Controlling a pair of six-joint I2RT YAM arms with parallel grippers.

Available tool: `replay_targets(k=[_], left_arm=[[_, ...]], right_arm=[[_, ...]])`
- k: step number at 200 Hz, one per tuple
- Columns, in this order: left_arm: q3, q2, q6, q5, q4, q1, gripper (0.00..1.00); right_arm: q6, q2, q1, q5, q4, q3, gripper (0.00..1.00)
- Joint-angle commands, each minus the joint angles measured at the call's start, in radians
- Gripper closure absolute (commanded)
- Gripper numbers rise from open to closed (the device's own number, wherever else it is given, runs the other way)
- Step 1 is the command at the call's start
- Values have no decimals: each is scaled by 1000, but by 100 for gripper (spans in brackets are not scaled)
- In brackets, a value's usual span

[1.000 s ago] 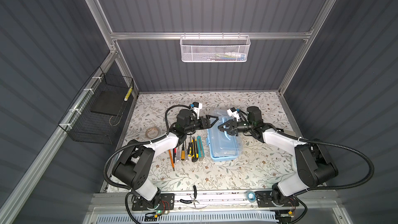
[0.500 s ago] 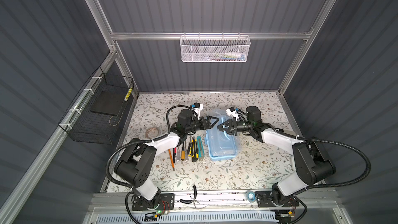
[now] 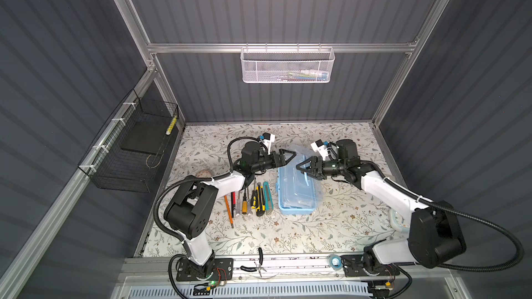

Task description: Pack the tool kit

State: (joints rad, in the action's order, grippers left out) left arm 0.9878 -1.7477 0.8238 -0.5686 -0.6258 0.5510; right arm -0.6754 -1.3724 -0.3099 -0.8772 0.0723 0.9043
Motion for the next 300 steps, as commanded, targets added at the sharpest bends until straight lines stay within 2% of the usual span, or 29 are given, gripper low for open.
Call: replay_targets(k=[1,31,59,77,90,105,132,170,229,300], left_arm=[[63,21,13,-15,-19,16,0],[160,-29,32,-10,-11,64,0],[287,-118,53,-30,-5,124,1],[312,-146,89,-39,-21,123,1],[286,-113,71,-15,0,105,0],[256,-48,-3,35,112,77,0],[162,62,-69,90,203,20,0],[48,142,-129,152,287,-2,0],[-102,208,-102,206,199,-2,0],[-342,254,38,191,-132,16,0]], right_arm=[[50,101,53,119,112,-7,33],[67,238,161,206,180,-26,33],[106,318,212,309,243,-37,32],[101,315,215,294,240,-59,32],[93,301,197,290,239,-70,33],[115,290,153,332,259,-62,36],[121,244,61,353,257,-23,44],[105,115,-59,401,248,59,44],[60,-83,-175,432,311,229,43],[-4,-253,-207,462,435,359,40]])
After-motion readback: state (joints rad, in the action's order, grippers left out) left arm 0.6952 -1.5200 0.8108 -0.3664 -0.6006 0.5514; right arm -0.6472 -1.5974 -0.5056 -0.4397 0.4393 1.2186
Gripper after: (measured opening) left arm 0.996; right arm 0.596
